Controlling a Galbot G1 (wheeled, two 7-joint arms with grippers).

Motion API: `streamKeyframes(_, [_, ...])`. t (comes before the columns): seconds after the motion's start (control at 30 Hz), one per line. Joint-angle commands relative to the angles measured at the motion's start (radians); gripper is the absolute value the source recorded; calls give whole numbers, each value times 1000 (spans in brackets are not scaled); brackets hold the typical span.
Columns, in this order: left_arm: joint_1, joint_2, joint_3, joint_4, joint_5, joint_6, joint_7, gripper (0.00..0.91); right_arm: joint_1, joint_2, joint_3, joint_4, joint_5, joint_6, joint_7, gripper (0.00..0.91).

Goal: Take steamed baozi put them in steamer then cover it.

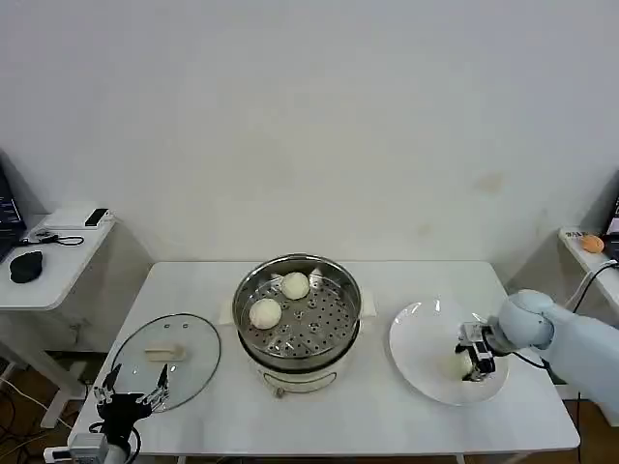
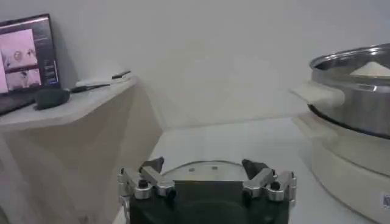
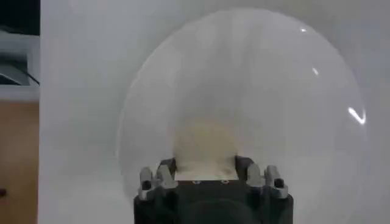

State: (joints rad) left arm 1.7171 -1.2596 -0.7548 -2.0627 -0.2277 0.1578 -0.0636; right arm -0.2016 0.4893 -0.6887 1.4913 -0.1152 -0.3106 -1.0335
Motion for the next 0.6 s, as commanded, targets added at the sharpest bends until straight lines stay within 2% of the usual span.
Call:
streamKeyframes(0.03, [-2, 4, 0, -3, -1, 1, 0, 907, 168, 7, -48, -6, 50, 6, -33, 635])
streamKeyframes(0.23, [-2, 7, -2, -7, -2, 1, 1, 907, 362, 54, -43, -45, 117, 16, -58, 635])
streamKeyframes(0.6, [-2, 8, -4, -14, -4, 2, 1, 907, 659, 229, -231, -79, 218, 1, -62, 645])
